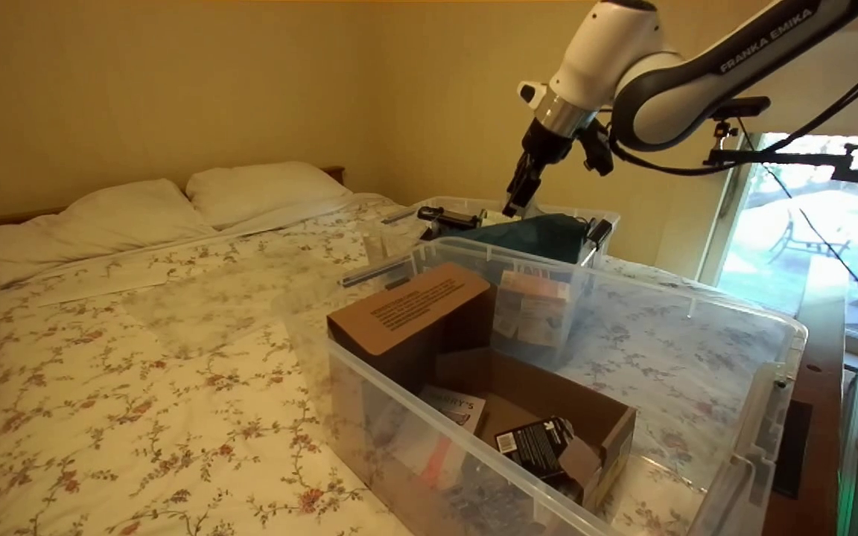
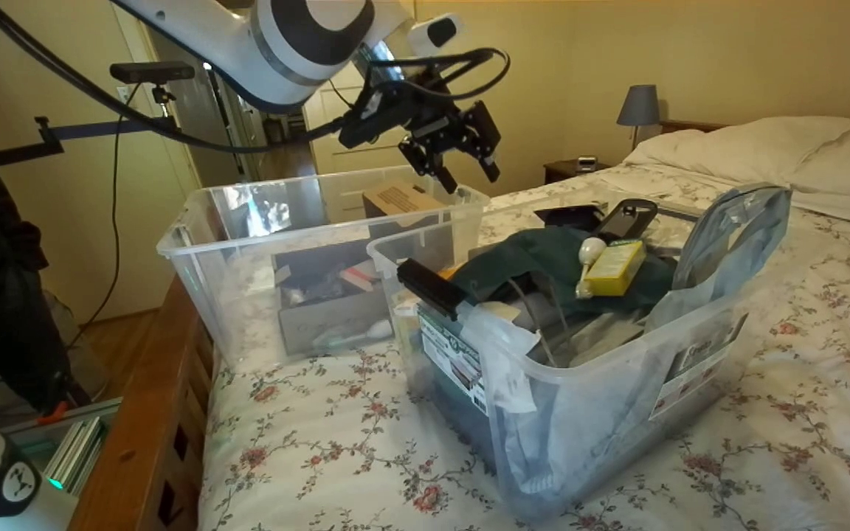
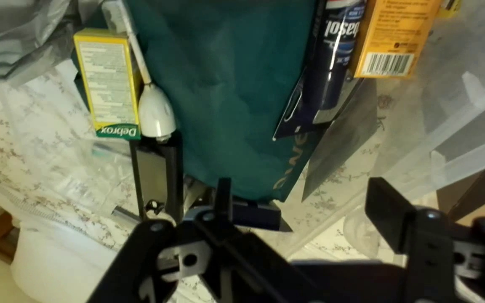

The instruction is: Shift two black objects to the storage crate on the left

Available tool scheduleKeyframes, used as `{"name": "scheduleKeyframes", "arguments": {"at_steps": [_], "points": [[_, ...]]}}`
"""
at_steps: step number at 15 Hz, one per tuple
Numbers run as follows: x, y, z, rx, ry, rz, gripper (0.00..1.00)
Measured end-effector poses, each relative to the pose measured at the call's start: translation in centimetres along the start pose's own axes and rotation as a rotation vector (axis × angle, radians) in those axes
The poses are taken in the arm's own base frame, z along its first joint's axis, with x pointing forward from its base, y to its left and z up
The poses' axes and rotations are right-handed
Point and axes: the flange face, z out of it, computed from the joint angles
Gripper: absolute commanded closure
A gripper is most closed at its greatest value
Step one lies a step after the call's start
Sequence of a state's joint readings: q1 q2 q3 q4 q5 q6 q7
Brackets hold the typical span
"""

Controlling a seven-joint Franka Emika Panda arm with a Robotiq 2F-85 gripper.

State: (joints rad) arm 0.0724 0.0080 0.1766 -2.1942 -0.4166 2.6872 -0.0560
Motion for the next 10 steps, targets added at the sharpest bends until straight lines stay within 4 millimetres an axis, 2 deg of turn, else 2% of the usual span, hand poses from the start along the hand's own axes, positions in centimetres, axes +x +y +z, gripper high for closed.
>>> {"name": "scheduleKeyframes", "arguments": {"at_steps": [1,3,6,10], "points": [[-0.3,-0.2,1.2,0.011,-0.019,0.008,0.36],[-0.8,-0.8,3.1,0.031,-0.054,0.013,0.31],[-1.5,-1.9,5.4,0.056,-0.099,0.009,0.32],[-1.8,-3.2,7.8,0.083,-0.142,0.007,0.28]]}}
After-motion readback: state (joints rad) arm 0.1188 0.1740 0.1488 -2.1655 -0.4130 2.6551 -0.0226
